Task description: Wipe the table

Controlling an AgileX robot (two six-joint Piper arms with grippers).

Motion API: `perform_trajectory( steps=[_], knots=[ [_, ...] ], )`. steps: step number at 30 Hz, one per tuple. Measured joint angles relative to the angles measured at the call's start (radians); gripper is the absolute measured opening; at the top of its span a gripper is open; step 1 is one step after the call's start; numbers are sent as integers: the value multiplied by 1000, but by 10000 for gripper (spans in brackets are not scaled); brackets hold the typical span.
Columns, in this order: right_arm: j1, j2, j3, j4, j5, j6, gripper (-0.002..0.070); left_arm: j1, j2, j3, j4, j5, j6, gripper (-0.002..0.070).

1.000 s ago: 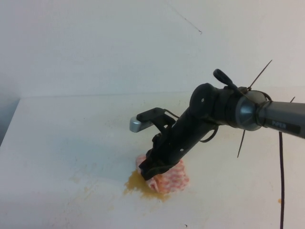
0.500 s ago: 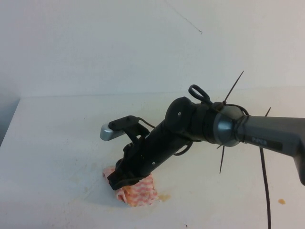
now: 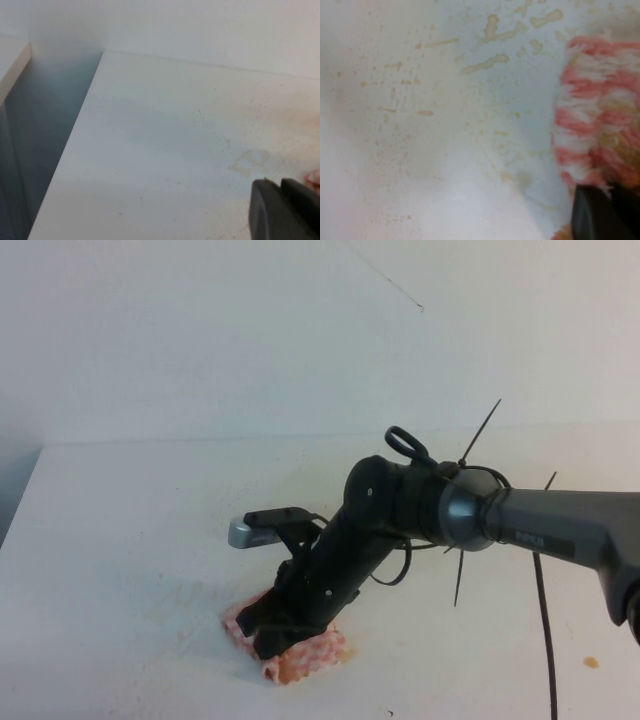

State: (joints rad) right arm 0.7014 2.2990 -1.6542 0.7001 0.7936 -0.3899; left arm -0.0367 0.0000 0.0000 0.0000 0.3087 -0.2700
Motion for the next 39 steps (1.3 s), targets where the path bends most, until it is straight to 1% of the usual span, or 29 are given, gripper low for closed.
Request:
perform_trajectory(
  steps=[8, 18, 23, 29, 31, 34, 36, 39],
  knots=[
    [-83, -8, -1, -69, 81, 57, 12, 0, 0, 0, 0, 0, 0, -4],
    [-265, -16, -2, -106, 105, 59, 12, 0, 0, 0, 0, 0, 0, -4],
    [-345, -34, 2, -134, 72, -41, 12, 0, 0, 0, 0, 0, 0, -4],
    [-364, -90, 12, -194, 11, -137, 16, 0, 0, 0, 0, 0, 0, -4],
    [-364, -118, 12, -200, -7, -151, 39, 0, 0, 0, 0, 0, 0, -4],
    [-364, -152, -8, -236, -1, -158, 111, 0, 0, 0, 0, 0, 0, -4],
    [-364, -167, -24, -252, 17, -160, 172, 0, 0, 0, 0, 0, 0, -4],
    [-364, -187, -35, -264, 33, -160, 221, 0, 0, 0, 0, 0, 0, -4]
  ],
)
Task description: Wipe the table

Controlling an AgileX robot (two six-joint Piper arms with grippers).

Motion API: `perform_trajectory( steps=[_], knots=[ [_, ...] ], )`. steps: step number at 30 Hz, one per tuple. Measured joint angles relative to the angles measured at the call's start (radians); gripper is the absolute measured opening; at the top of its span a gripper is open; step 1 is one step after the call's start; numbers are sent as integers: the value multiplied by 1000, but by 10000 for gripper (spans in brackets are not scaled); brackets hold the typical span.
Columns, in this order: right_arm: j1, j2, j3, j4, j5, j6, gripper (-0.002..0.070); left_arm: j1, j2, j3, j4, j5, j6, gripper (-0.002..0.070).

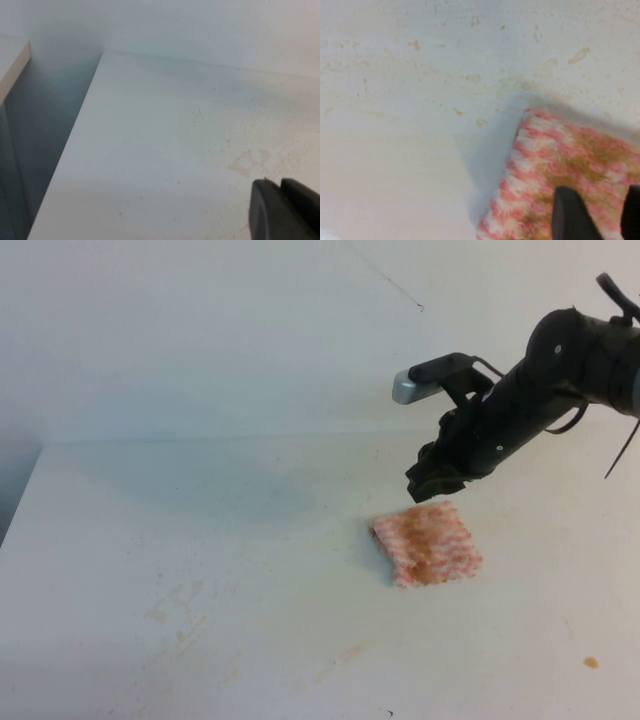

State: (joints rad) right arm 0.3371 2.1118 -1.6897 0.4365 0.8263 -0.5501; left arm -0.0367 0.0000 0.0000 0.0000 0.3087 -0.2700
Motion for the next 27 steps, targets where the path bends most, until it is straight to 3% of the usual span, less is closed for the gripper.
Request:
perform_trajectory(
  steps=[4, 9, 12, 19, 27],
  knots=[
    [0, -45, -2, 0, 18, 0, 228, 0, 0, 0, 0, 0, 0, -4],
    [0, -133, -2, -18, 81, 18, 58, 0, 0, 0, 0, 0, 0, -4],
    [0, -192, -2, -74, 114, 70, 20, 0, 0, 0, 0, 0, 0, -4],
    [0, -378, 58, -161, 163, 174, 6, 0, 0, 0, 0, 0, 0, -4],
    [0, -725, 317, -244, 18, 250, 4, 0, 0, 0, 0, 0, 0, -4]
  ],
)
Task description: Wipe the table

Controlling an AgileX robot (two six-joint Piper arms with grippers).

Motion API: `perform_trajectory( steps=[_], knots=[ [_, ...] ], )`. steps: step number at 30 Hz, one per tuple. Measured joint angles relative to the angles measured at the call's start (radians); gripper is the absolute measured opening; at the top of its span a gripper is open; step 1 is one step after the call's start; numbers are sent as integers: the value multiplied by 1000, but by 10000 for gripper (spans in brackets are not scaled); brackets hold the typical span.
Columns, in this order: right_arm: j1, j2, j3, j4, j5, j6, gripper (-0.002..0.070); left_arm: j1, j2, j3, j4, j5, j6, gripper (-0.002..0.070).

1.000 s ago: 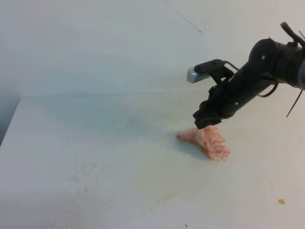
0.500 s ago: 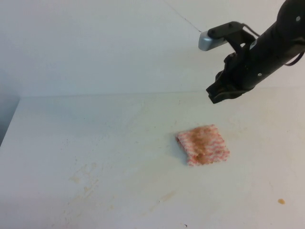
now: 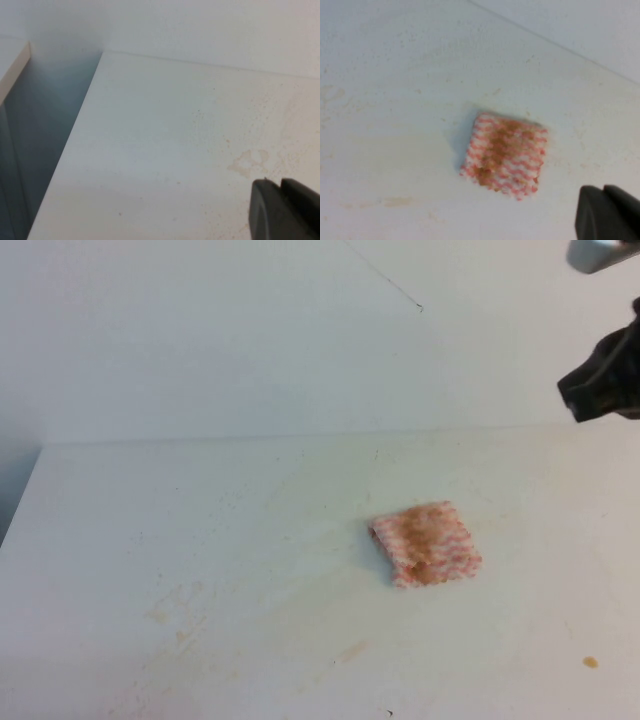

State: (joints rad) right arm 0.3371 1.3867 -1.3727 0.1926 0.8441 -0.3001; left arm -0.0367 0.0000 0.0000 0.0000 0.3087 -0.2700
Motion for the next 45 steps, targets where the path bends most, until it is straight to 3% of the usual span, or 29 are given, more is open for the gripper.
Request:
perform_trajectory(
  steps=[7, 23, 31, 45],
  knots=[
    [0, -156, 35, -2, 42, 23, 0, 0, 0, 0, 0, 0, 0, -4],
    [0, -215, 113, 0, 67, 25, -1, 0, 0, 0, 0, 0, 0, -4],
    [-16, -495, 276, -5, 55, 20, -1, 0, 0, 0, 0, 0, 0, -4],
    [-223, -1146, 797, -128, -127, 6, -2, 0, 0, 0, 0, 0, 0, -4]
  ],
)
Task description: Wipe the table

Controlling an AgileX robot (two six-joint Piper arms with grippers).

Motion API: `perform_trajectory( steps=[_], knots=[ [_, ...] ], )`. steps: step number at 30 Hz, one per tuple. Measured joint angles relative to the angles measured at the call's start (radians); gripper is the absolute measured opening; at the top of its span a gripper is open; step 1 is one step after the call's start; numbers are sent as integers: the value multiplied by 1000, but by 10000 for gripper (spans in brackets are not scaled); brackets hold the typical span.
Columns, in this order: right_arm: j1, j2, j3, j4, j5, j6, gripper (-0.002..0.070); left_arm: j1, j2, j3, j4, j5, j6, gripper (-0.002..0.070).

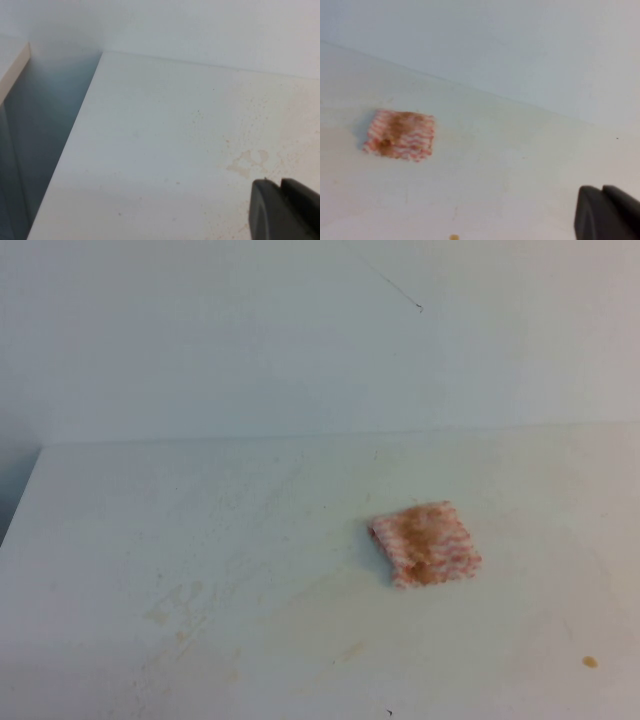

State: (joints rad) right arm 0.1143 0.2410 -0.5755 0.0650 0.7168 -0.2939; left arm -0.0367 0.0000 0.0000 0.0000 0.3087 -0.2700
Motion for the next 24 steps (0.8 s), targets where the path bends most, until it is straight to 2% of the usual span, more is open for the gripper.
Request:
perform_trajectory(
  steps=[6, 11, 16, 24],
  knots=[
    [-113, -240, 225, 5, -104, 29, -2, 0, 0, 0, 0, 0, 0, -4],
    [-194, -254, 392, 61, -235, 31, -2, 0, 0, 0, 0, 2, 0, -4],
    [-208, -254, 574, 23, -335, 31, -2, 0, 0, 0, 0, 2, 0, -4],
    [-186, -254, 594, 16, -325, 6, -2, 0, 0, 0, 0, 2, 0, -4]
  ],
)
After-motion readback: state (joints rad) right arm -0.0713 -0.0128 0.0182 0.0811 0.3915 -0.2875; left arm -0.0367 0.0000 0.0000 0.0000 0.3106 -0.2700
